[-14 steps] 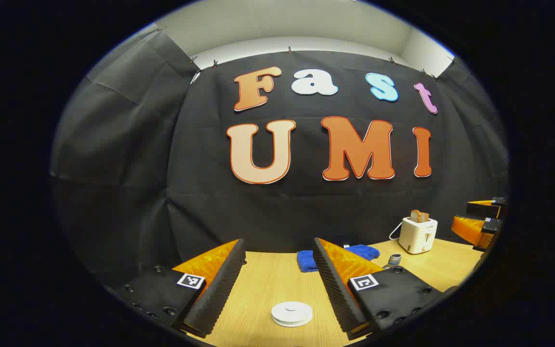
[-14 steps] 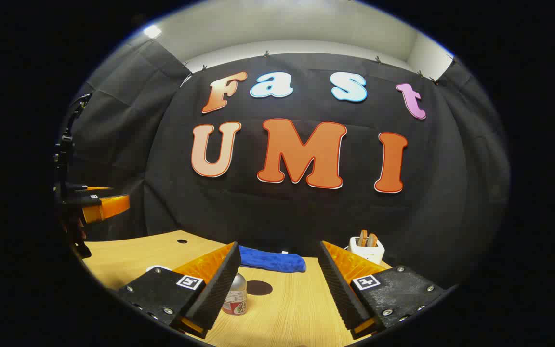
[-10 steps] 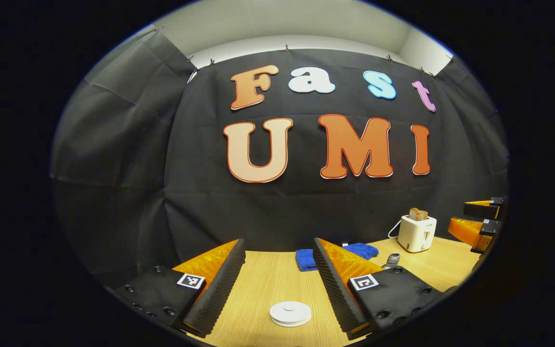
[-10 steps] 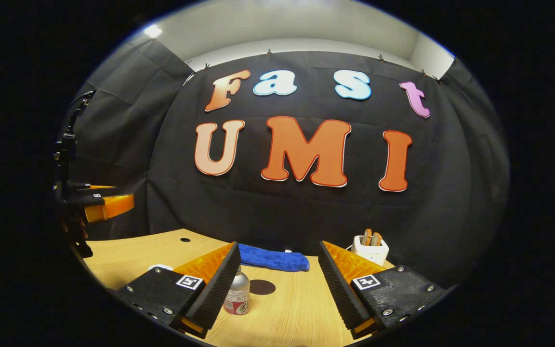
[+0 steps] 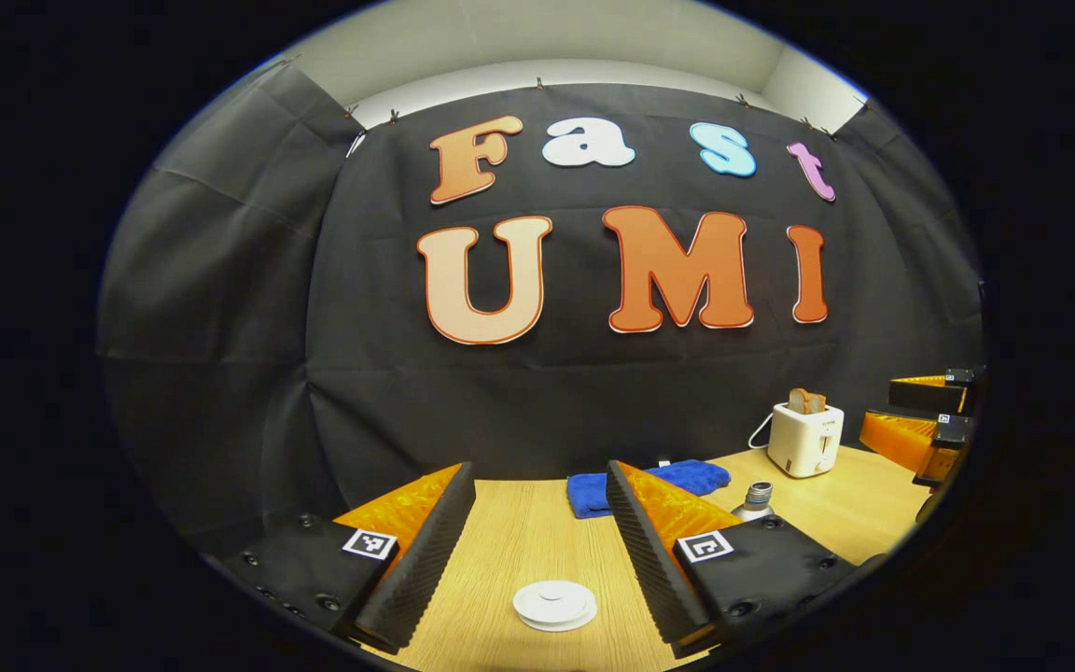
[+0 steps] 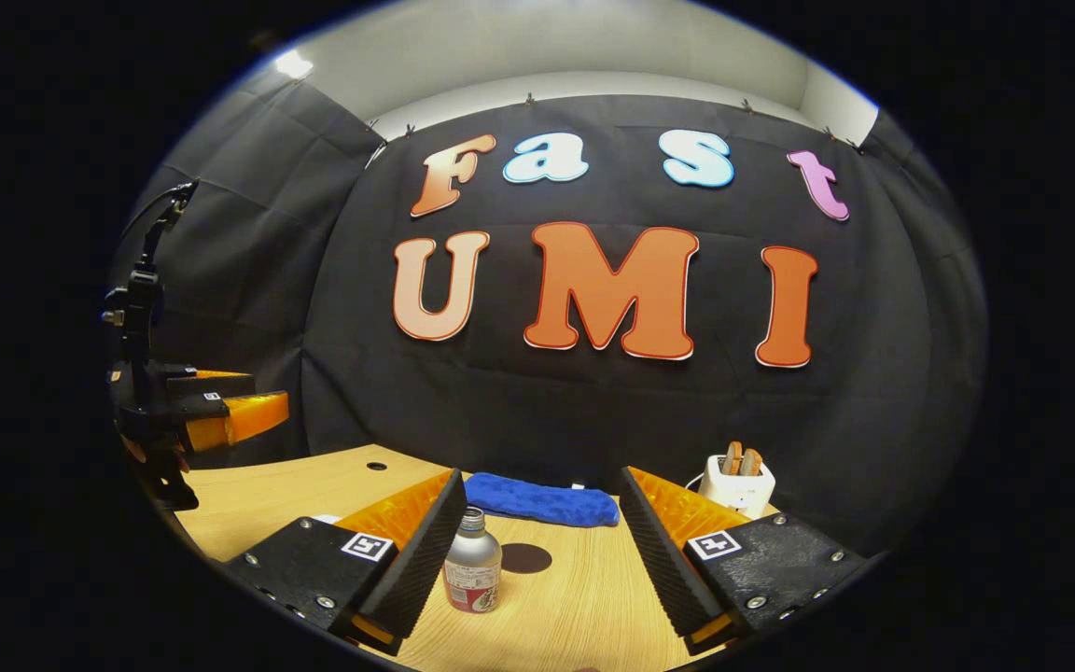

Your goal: Open the teacup lid with one hand, grasp the water bottle and pour water into the teacup with the other hand; after pouring, place the water bottle on the coaster and then close the teacup lid.

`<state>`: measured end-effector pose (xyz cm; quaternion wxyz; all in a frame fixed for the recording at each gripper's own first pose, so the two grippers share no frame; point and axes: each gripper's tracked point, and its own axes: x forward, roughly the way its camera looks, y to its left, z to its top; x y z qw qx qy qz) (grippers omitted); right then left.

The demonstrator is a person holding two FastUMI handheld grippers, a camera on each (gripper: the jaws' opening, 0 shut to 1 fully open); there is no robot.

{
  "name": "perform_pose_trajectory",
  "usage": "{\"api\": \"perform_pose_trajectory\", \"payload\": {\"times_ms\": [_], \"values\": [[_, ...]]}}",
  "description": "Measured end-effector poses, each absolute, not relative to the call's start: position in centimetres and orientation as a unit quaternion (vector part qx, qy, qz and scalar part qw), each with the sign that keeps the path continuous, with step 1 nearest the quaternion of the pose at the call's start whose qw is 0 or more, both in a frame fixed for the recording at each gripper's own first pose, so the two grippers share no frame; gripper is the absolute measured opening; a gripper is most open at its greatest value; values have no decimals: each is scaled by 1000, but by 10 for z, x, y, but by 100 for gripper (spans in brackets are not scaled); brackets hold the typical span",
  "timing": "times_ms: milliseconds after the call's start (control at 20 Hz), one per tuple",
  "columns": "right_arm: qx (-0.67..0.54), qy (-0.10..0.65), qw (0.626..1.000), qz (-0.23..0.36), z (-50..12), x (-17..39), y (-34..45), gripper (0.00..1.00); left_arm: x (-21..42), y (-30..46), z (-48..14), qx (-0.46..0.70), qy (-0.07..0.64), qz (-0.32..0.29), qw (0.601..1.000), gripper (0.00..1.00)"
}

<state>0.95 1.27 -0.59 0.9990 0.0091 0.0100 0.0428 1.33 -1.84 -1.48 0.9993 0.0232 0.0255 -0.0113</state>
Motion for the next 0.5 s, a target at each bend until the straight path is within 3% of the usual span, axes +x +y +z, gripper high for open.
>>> {"api": "perform_pose_trajectory", "payload": {"times_ms": [500], "values": [[24,26,997,73,-31,15,24,99,26,-28,-62,41,74,-25,996,94]]}}
